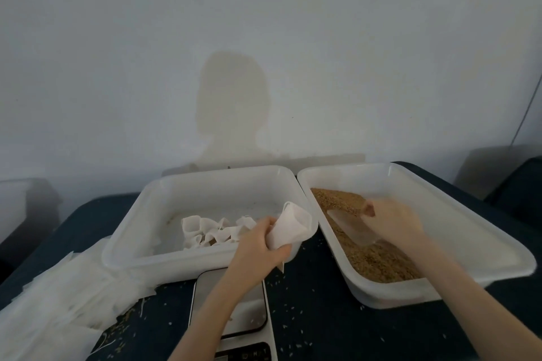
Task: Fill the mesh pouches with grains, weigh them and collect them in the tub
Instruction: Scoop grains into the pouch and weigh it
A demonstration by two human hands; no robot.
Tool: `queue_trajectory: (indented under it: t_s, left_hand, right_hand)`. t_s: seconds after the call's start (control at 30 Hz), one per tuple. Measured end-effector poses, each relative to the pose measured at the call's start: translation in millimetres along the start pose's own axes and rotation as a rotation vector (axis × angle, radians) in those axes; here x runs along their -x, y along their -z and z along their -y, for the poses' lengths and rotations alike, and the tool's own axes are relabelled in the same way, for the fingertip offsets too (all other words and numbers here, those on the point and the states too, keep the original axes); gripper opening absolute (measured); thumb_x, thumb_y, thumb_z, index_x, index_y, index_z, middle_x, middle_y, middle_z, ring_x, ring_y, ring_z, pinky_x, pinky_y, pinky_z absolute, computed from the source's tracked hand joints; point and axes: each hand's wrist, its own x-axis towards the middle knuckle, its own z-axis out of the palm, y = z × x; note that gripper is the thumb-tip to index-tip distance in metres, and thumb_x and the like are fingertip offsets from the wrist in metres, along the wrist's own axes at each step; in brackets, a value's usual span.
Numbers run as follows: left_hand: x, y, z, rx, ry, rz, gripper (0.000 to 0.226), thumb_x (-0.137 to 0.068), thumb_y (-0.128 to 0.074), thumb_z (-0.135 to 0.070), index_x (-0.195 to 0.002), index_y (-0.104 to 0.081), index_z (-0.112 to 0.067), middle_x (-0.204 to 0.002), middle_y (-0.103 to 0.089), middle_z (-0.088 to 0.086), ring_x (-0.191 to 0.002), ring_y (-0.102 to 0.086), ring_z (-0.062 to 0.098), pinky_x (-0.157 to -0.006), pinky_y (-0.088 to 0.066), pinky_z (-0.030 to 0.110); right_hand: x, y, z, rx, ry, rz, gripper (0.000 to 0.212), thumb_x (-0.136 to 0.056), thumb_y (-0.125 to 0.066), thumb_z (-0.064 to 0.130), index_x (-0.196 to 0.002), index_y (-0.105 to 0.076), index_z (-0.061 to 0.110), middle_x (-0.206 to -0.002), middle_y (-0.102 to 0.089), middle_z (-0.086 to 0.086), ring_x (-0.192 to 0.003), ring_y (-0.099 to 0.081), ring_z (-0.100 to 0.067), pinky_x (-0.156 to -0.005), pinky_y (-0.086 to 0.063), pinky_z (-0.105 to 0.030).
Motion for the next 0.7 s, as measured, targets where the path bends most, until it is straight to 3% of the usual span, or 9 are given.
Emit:
queue_trajectory:
  t_s: [0.1, 0.17, 0.27, 0.43, 0.57, 0.7]
  left_hand:
    - [-6.0, -4.8, 0.6, -0.031, -0.004, -0.008, 0.029, -0.081, -0.067, -0.025, -0.105, -0.052, -0.027, -0.09, -0.06, -0.009, -0.068, -0.061, -0.005, -0.055, -0.047, 0.011]
    - [-9.8, -8.2, 0.0, -0.043, -0.014, -0.005, 0.031, -0.081, -0.068, -0.026, -0.107, -0.052, -0.024, -0.089, -0.059, -0.011, -0.07, -0.059, -0.009, -0.055, -0.044, 0.009]
    - [-12.7, -11.1, -0.4, -0.06, -0.027, -0.013, 0.031, -0.081, -0.068, -0.024, -0.108, -0.053, -0.023, -0.089, -0.06, -0.012, -0.073, -0.056, -0.012, -0.057, -0.043, 0.007]
    - [-12.2, -8.4, 1.3, -0.064, -0.037, -0.013, 0.033, -0.081, -0.068, -0.022, -0.11, -0.053, -0.024, -0.094, -0.06, -0.011, -0.082, -0.057, -0.009, -0.061, -0.044, 0.008]
    - [-11.4, -7.4, 0.3, -0.064, -0.039, -0.012, 0.035, -0.083, -0.068, -0.021, -0.113, -0.052, -0.025, -0.1, -0.061, -0.008, -0.086, -0.059, 0.002, -0.061, -0.045, 0.008]
    - [-10.2, -7.9, -2.5, -0.121, -0.073, -0.008, 0.035, -0.081, -0.069, -0.025, -0.112, -0.052, -0.027, -0.101, -0.059, -0.012, -0.09, -0.057, 0.0, -0.065, -0.045, 0.007]
  right_hand:
    - [-12.1, -18.5, -30.5, 0.212, -0.001, 0.263, 0.017, -0.094, -0.047, 0.024, -0.099, -0.062, 0.017, -0.101, -0.062, 0.001, -0.096, -0.06, -0.02, -0.084, -0.052, -0.032]
    - [-15.5, -21.1, -34.0, 0.223, 0.027, 0.292, 0.016, -0.094, -0.048, 0.026, -0.1, -0.06, 0.017, -0.101, -0.06, -0.001, -0.097, -0.059, -0.02, -0.085, -0.051, -0.034]
    - [-18.9, -22.9, -32.2, 0.16, 0.059, 0.306, 0.027, -0.094, -0.049, 0.026, -0.119, -0.051, 0.017, -0.115, -0.058, -0.004, -0.103, -0.056, -0.02, -0.089, -0.049, -0.034]
    - [-15.9, -24.7, -28.2, 0.135, 0.065, 0.202, 0.025, -0.093, -0.051, 0.024, -0.117, -0.05, 0.016, -0.118, -0.055, -0.005, -0.106, -0.055, -0.023, -0.086, -0.048, -0.034]
    - [-9.9, -15.0, -23.3, 0.35, -0.002, 0.036, 0.019, -0.091, -0.057, 0.02, -0.108, -0.064, 0.017, -0.11, -0.062, -0.001, -0.102, -0.063, -0.022, -0.08, -0.049, -0.031]
    - [-12.6, -20.7, -16.6, 0.493, 0.044, 0.09, 0.023, -0.094, -0.052, 0.012, -0.11, -0.066, 0.019, -0.11, -0.066, 0.001, -0.102, -0.063, -0.021, -0.078, -0.049, -0.029]
